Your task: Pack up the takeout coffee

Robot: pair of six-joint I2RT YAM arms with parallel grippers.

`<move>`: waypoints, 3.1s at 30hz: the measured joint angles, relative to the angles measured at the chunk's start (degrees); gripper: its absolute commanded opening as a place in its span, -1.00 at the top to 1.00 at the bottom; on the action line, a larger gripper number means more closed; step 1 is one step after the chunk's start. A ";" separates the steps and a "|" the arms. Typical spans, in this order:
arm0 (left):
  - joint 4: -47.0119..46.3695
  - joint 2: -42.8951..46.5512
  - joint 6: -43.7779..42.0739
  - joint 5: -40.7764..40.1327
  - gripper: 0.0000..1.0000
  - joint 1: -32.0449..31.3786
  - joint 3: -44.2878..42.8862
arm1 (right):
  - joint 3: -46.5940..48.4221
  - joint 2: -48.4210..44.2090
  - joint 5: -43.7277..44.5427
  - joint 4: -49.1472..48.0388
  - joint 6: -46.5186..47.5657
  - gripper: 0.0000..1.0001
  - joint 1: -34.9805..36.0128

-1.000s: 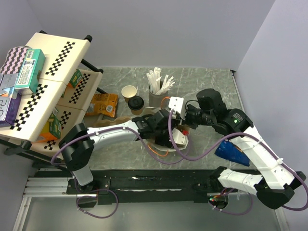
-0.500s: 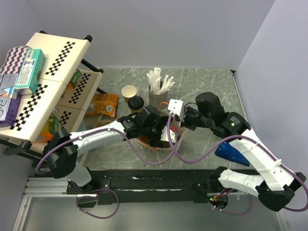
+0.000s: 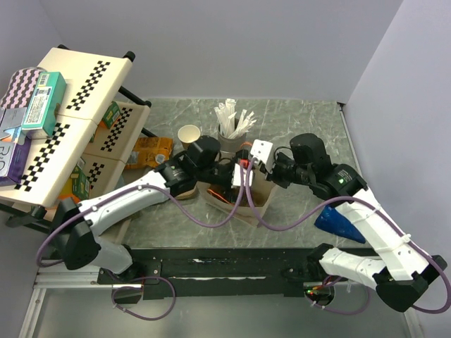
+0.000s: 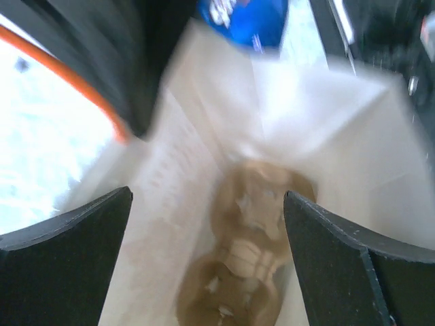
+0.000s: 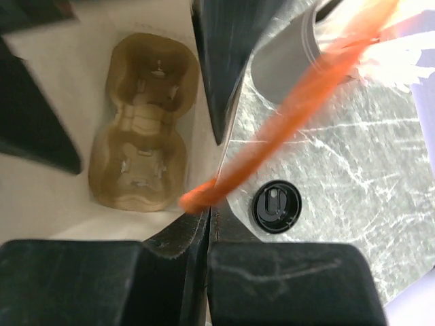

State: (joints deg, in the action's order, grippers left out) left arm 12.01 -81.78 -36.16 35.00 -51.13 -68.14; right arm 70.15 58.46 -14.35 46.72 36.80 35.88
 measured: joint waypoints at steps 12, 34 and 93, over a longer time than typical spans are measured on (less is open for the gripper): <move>-4.92 15.28 7.67 -8.11 -0.99 1.40 0.55 | 7.06 2.75 2.64 2.14 3.69 1.00 -0.66; 13.33 29.73 -0.52 -5.70 -0.99 4.07 8.94 | 0.44 -3.06 4.96 4.17 12.81 1.00 6.29; 13.35 21.03 -18.32 -7.10 -0.99 -0.39 7.52 | 7.89 5.11 -8.87 12.31 8.13 1.00 -10.47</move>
State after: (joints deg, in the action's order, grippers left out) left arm 25.36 -60.75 -54.48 27.90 -51.53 -60.62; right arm 78.04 63.57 -23.22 59.02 44.93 25.41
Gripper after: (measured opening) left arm 0.992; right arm 0.007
